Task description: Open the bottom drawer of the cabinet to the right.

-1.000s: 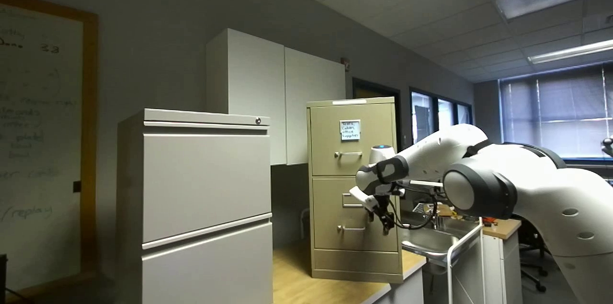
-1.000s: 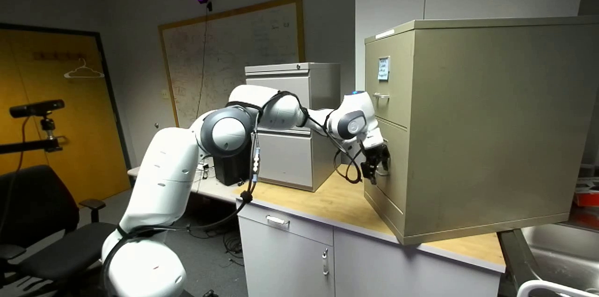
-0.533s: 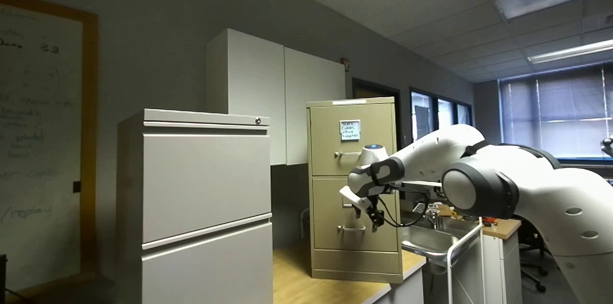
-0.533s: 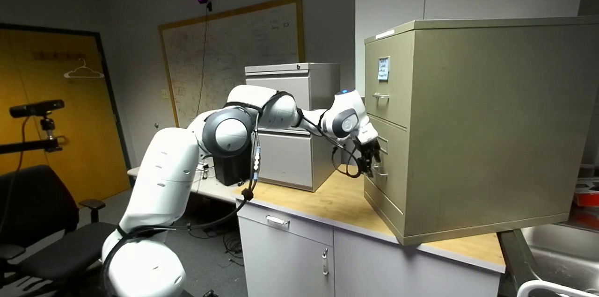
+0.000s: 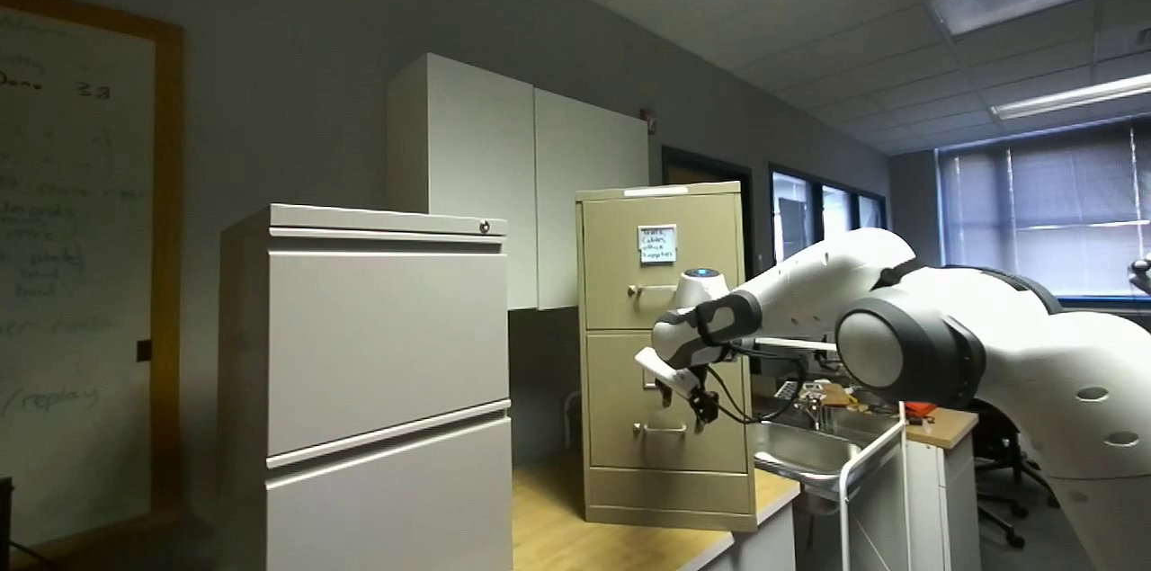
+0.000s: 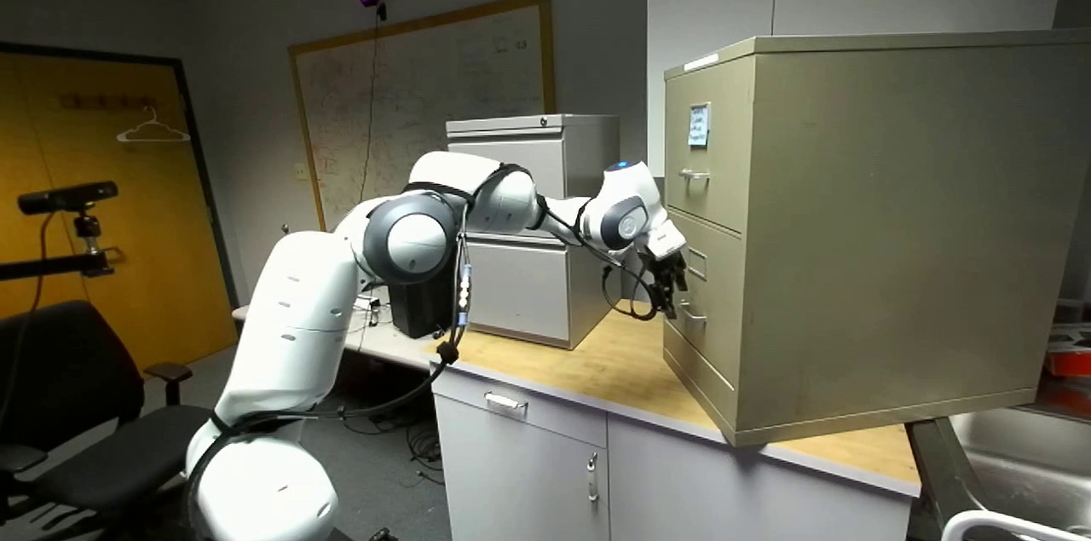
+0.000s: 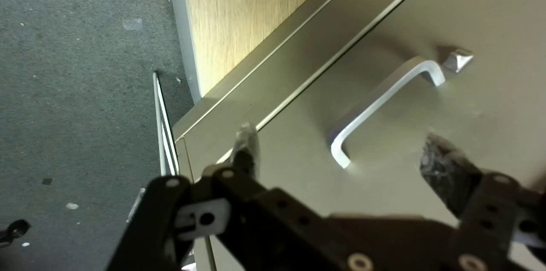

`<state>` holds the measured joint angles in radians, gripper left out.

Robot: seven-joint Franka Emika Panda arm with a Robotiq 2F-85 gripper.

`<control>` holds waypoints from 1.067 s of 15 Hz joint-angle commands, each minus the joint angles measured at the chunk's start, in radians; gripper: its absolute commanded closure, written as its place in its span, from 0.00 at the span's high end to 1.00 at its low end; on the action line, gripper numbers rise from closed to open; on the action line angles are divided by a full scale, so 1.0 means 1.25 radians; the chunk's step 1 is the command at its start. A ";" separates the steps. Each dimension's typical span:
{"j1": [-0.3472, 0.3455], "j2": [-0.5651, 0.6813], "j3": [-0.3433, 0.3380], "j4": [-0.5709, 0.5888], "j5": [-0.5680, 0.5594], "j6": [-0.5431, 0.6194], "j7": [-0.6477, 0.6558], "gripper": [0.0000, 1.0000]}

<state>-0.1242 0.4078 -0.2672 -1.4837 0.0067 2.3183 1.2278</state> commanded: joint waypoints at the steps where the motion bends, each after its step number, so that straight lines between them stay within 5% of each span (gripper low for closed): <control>1: -0.003 0.009 -0.005 0.002 -0.013 0.018 0.026 1.00; 8: -0.004 0.036 -0.045 -0.037 -0.011 0.176 0.160 1.00; 16: -0.008 0.065 -0.041 -0.068 0.008 0.244 0.234 1.00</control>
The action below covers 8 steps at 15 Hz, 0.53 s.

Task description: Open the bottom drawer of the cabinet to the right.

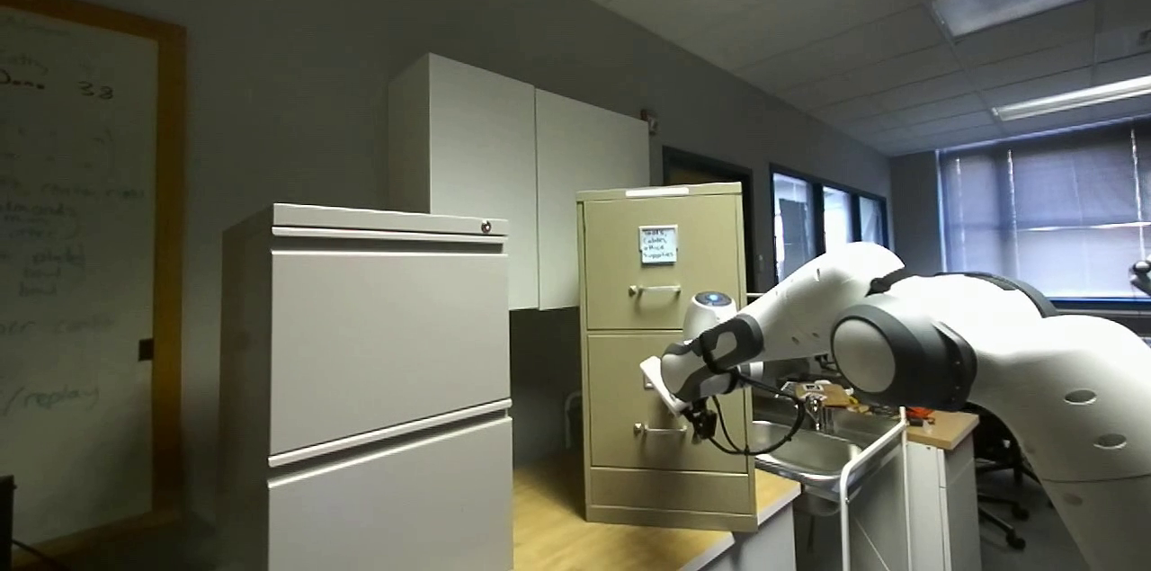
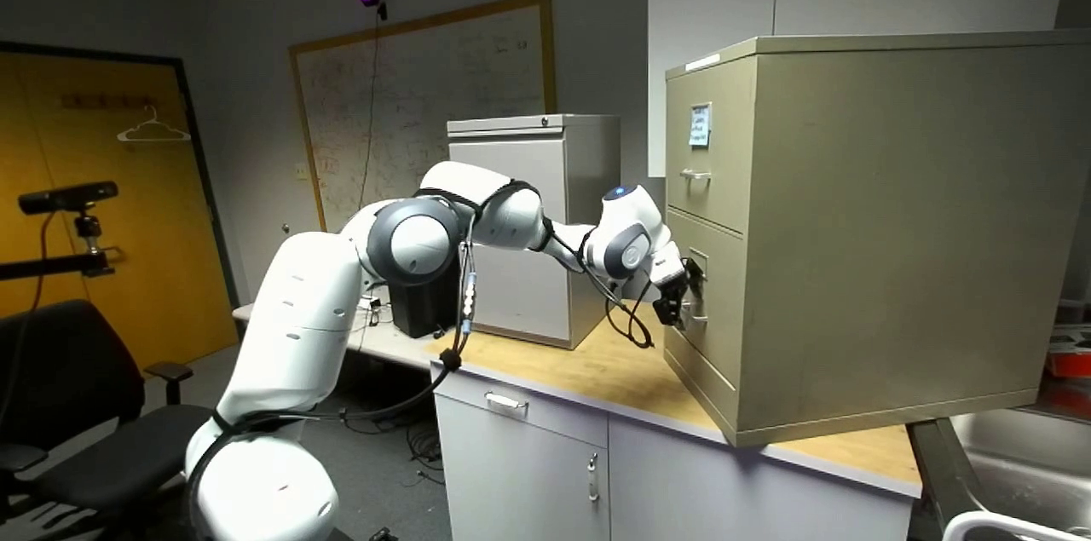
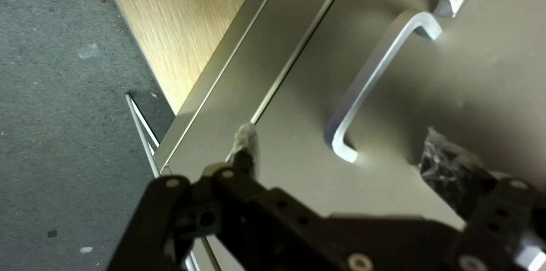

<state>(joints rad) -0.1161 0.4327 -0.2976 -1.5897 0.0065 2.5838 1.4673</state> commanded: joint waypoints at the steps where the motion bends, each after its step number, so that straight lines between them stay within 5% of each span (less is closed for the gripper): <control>1: -0.019 0.050 -0.012 0.017 0.016 0.032 0.039 1.00; 8: -0.067 0.071 0.060 0.041 0.133 -0.026 -0.076 1.00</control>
<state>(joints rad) -0.1407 0.4328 -0.2638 -1.5945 0.0998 2.5916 1.4327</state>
